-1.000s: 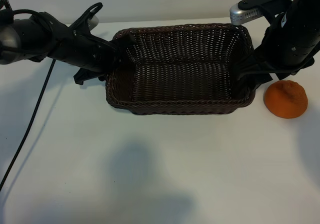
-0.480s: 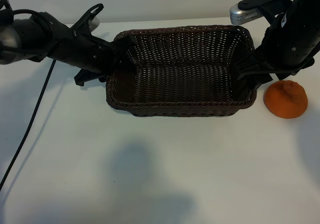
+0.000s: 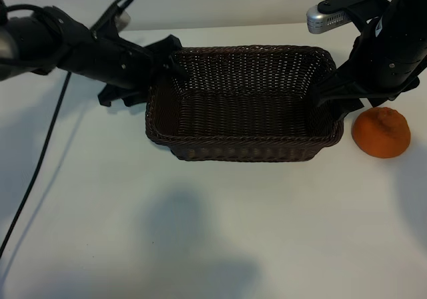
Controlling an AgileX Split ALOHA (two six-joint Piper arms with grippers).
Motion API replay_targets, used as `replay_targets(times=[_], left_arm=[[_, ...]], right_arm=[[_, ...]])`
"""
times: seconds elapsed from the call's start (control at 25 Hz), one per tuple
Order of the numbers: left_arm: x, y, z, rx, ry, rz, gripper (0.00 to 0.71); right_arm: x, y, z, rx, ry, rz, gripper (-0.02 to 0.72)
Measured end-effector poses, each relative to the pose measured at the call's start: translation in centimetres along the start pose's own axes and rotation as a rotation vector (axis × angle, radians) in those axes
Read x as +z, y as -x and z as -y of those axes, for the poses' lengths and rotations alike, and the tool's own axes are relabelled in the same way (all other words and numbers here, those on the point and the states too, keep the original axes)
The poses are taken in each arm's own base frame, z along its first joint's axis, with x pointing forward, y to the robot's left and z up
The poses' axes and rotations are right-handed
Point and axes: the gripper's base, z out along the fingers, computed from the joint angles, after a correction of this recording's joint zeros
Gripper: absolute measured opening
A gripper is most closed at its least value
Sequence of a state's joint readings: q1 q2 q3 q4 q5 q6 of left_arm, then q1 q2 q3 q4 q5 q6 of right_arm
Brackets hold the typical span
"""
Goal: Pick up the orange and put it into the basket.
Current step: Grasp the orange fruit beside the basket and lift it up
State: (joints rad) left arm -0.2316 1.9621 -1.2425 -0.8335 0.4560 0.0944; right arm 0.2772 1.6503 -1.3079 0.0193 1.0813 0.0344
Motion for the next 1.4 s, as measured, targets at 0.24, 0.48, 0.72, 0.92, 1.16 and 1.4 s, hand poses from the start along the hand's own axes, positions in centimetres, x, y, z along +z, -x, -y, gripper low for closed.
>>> replay_targets(times=[0.24,0.48,0.72,0.92,1.16,1.4], left_arm=[[-1.8,0.0,0.6,0.05,0.047,0.0,0.63],[-4.2,0.9,1.8,0.166,0.134,-0.046,0.628],[-6.8,2.1,3.0,0.281,0.252,-0.086,0.621],[-8.4,2.9,3.5,0.348,0.338,-0.101,0.615],[-11.6,4.3,2.0,0.325,0.437,-0.086,0.606],[-16.9,5.3,0.0,0.291,0.46,-0.023,0.599]], right_arm=[[0.0,0.0,0.0,0.0,0.0,0.0,0.547],[0.0,0.0,0.0,0.0,0.0,0.0,0.547],[0.0,0.0,0.0,0.0,0.0,-0.001,0.547],[0.0,0.0,0.0,0.0,0.0,-0.003,0.547],[0.0,0.0,0.0,-0.001,0.0,-0.003,0.547],[0.0,0.0,0.0,-0.001,0.0,-0.003,0.547]])
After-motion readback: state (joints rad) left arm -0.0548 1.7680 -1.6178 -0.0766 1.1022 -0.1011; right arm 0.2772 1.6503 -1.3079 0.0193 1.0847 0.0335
